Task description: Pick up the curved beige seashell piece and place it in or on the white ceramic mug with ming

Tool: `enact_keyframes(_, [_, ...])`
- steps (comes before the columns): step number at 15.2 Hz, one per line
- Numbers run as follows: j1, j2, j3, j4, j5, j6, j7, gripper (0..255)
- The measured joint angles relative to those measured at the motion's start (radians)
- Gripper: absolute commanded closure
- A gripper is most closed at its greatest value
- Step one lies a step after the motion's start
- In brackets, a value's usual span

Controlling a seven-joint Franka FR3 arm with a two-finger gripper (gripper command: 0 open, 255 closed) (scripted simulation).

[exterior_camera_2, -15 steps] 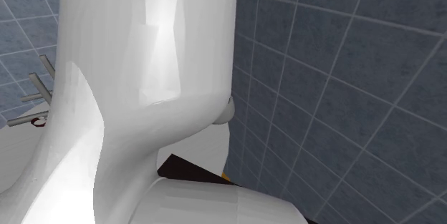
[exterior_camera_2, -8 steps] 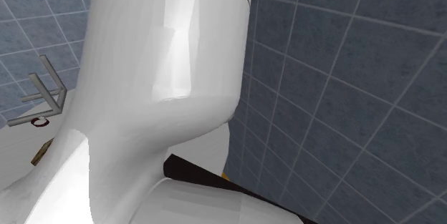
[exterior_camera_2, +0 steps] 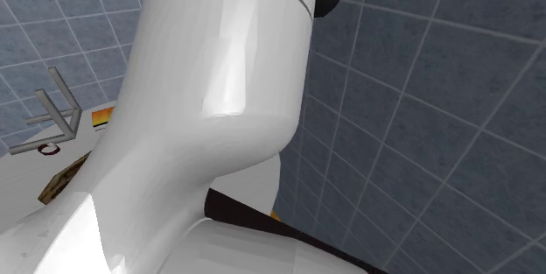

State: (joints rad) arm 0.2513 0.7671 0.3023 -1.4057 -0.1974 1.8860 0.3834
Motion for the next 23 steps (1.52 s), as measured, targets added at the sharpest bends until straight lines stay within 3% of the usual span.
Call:
enact_keyframes(1, [-0.008, 0.006, 0.007, -0.002, -0.008, 0.023, 0.014, 255])
enact_keyframes(3, [-0.005, 0.026, 0.021, 0.040, -0.025, -0.035, 0.064, 255])
enact_keyframes(5, [-0.030, 0.014, 0.043, 0.001, -0.045, 0.004, 0.043, 255])
enact_keyframes(6, [-0.026, 0.026, 0.047, 0.029, -0.048, -0.035, 0.048, 255])
enact_keyframes(10, [-0.044, 0.046, 0.071, 0.023, -0.087, -0.010, 0.064, 255])
enact_keyframes(12, [-0.028, 0.084, 0.079, 0.101, -0.104, -0.107, 0.133, 255])
enact_keyframes(18, [-0.083, 0.111, 0.154, 0.073, -0.187, -0.050, 0.201, 255])
enact_keyframes(19, [-0.097, 0.116, 0.172, 0.064, -0.199, -0.016, 0.227, 0])
enact_keyframes(23, [-0.085, 0.164, 0.187, 0.111, -0.212, 0.069, 0.430, 0])
